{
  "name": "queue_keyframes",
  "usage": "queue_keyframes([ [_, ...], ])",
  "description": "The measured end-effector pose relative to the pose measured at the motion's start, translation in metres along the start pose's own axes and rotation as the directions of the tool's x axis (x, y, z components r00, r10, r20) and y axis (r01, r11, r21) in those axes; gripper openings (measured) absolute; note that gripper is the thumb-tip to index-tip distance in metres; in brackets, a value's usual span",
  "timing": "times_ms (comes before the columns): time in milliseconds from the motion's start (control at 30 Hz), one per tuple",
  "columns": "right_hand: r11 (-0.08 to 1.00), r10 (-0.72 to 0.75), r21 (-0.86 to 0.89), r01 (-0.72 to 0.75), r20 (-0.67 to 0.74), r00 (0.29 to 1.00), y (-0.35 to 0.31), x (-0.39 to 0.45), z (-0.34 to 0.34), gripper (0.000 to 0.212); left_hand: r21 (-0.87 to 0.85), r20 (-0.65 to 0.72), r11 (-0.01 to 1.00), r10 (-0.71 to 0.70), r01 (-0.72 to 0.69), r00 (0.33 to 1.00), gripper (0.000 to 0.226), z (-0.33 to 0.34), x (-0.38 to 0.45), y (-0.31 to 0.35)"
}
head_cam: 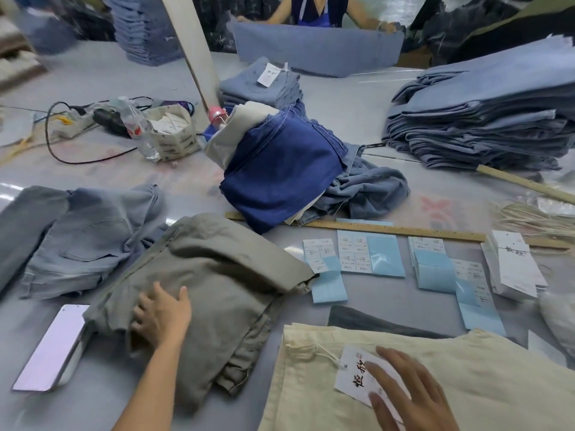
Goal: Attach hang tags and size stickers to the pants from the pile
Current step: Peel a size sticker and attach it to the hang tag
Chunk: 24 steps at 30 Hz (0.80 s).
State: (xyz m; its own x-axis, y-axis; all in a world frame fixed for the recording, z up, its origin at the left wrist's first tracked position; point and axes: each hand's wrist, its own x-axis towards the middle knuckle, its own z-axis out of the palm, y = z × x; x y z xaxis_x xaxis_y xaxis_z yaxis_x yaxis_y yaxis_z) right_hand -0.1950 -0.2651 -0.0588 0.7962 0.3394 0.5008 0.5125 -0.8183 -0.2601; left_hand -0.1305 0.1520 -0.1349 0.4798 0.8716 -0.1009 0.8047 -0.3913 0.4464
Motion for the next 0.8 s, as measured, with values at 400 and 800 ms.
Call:
queue_keyframes([
  [400,0.989,-0.148,0.029,0.145,0.108,0.983,0.017,0.062,0.018,0.059,0.165,0.21,0.968,0.155,-0.191,0.965,0.061,-0.014,-0.013,-0.006],
  [800,0.349,0.587,0.643,-0.682,0.418,0.694,-0.042,0.173,0.1,0.027,-0.803,0.529,0.434,0.202,0.409,0.824,0.066,0.049,0.089,0.221],
])
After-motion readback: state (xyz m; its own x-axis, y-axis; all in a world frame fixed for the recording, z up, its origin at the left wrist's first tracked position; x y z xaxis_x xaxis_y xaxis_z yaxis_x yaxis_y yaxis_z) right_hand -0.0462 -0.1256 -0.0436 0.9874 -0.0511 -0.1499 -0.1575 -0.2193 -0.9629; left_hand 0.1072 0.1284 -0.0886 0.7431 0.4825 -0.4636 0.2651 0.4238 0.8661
